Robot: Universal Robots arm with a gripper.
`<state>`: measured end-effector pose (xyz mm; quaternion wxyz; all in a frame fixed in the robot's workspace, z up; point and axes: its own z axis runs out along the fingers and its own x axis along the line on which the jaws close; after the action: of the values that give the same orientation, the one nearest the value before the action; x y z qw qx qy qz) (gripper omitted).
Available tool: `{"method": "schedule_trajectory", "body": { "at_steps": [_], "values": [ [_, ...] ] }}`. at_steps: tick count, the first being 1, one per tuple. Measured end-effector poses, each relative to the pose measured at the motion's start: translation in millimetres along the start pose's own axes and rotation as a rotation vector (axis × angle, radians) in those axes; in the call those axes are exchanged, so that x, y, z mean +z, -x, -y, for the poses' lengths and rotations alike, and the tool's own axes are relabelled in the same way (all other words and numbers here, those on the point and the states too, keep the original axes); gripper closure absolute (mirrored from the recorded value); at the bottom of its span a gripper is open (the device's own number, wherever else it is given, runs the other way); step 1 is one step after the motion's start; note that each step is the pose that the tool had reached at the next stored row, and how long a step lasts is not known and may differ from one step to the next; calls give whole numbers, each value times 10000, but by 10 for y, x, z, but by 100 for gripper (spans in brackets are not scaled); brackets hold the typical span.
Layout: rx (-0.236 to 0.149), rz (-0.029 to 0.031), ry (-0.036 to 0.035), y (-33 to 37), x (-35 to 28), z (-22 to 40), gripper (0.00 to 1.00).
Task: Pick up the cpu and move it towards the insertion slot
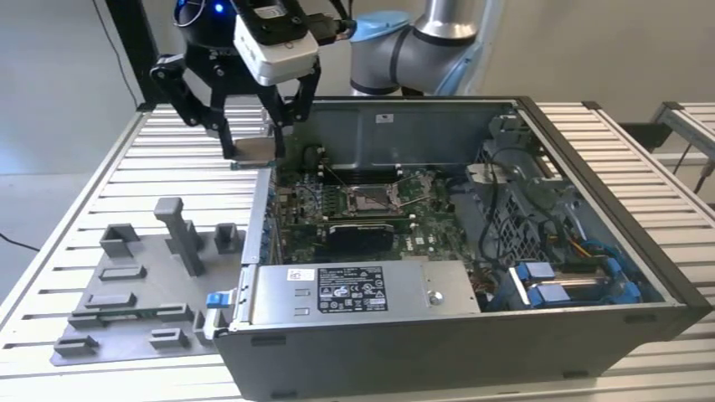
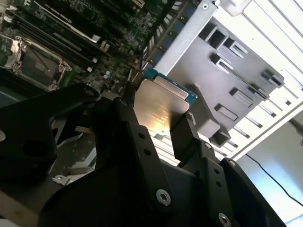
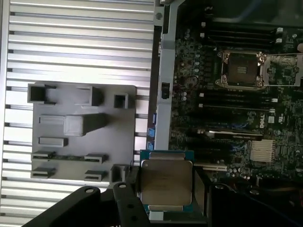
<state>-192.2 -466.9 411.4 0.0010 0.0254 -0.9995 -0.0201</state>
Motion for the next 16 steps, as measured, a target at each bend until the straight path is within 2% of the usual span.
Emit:
{"method": "schedule_trajectory", "body": {
  "at_steps": [16],
  "values": [
    [1, -1, 1, 536, -1, 26, 100]
  ]
}}
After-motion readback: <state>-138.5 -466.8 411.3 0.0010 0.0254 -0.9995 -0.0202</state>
